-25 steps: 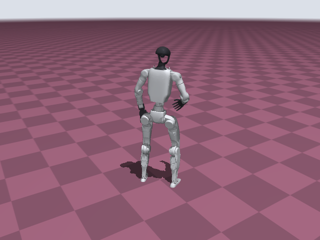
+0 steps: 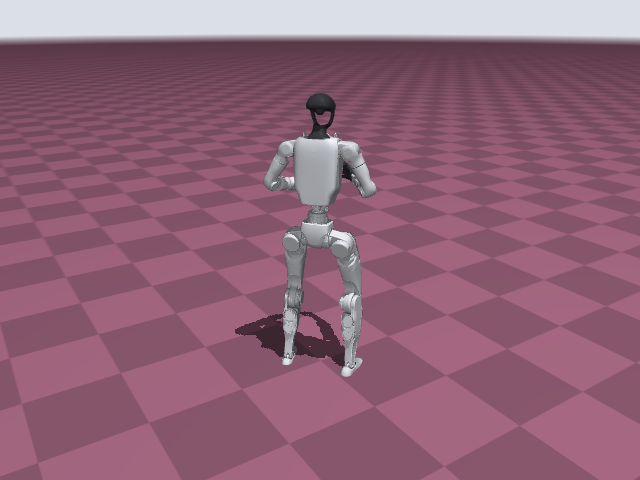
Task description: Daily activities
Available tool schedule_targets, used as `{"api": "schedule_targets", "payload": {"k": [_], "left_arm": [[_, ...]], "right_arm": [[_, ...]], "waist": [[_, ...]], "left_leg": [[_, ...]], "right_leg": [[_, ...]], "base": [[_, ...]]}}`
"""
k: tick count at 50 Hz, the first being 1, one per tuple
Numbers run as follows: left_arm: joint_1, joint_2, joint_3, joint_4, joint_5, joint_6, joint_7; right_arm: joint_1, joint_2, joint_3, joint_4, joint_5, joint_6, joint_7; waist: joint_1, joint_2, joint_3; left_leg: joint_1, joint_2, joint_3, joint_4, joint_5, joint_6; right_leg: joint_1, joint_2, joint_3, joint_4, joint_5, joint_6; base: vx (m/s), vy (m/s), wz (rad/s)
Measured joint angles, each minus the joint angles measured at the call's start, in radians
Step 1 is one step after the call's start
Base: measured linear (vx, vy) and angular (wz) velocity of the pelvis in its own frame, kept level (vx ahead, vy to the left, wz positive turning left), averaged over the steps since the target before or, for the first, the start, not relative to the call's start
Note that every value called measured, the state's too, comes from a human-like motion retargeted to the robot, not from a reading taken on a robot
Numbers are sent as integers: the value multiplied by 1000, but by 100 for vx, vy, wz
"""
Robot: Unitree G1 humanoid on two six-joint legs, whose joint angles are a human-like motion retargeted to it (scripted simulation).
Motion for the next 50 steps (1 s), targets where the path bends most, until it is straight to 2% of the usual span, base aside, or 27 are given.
{"api": "schedule_targets", "payload": {"k": [5,10,13,16,22,27,32,37,43,50], "left_arm": [[-49,2,-45,42,48,14,3],[-22,-25,-21,139,97,18,47],[-19,-55,-10,136,99,-2,88],[-68,-82,-32,42,77,-43,119],[-382,-100,-135,-264,69,-117,188],[-721,-127,-194,-391,155,-127,279],[-909,-87,-190,-378,284,-111,324],[-921,22,-165,-271,403,-77,303],[-835,139,-236,-54,493,-26,140],[-817,191,-366,77,535,-12,-49]], "right_arm": [[-64,11,79,80,77,25,90],[-25,29,66,121,111,7,68],[34,49,41,138,194,-9,33],[79,71,45,166,331,-9,34],[91,55,156,305,620,61,153],[34,-10,287,413,710,137,310],[-21,-74,357,381,637,169,429],[-74,-90,362,228,477,155,454],[-160,-73,359,81,231,151,451],[-205,-50,365,28,75,155,460]], "waist": [[-6,-7,9],[-19,-16,12],[-19,-23,9],[-12,-31,3],[18,-41,-13],[35,-37,-25],[31,-27,-28],[7,-16,-25],[-27,-6,-21],[-60,5,-28]], "left_leg": [[-12,17,2,43,-22,-2],[-10,32,10,56,-37,-2],[1,34,10,51,-41,-3],[15,31,7,39,-43,-4],[47,12,-1,14,-37,-12],[66,-9,0,-1,-22,-18],[80,-24,14,-22,-11,-16],[89,-35,34,-35,-10,-5],[97,-49,55,-38,-12,10],[95,-61,72,-58,2,18]], "right_leg": [[2,15,5,4,-3,-5],[10,29,6,-8,-4,-5],[23,33,3,-23,-3,-1],[40,32,1,-37,-3,5],[63,16,5,-29,-13,10],[60,-9,9,14,-26,2],[50,-24,20,41,-30,6],[36,-34,36,57,-34,10],[22,-47,54,72,-46,10],[-1,-54,71,76,-45,12]], "base": [[0,0,0],[0,0,0],[0,0,0],[0,0,0],[0,0,0],[0,0,0],[0,0,0],[0,0,0],[1,1,-16],[0,0,0]]}}
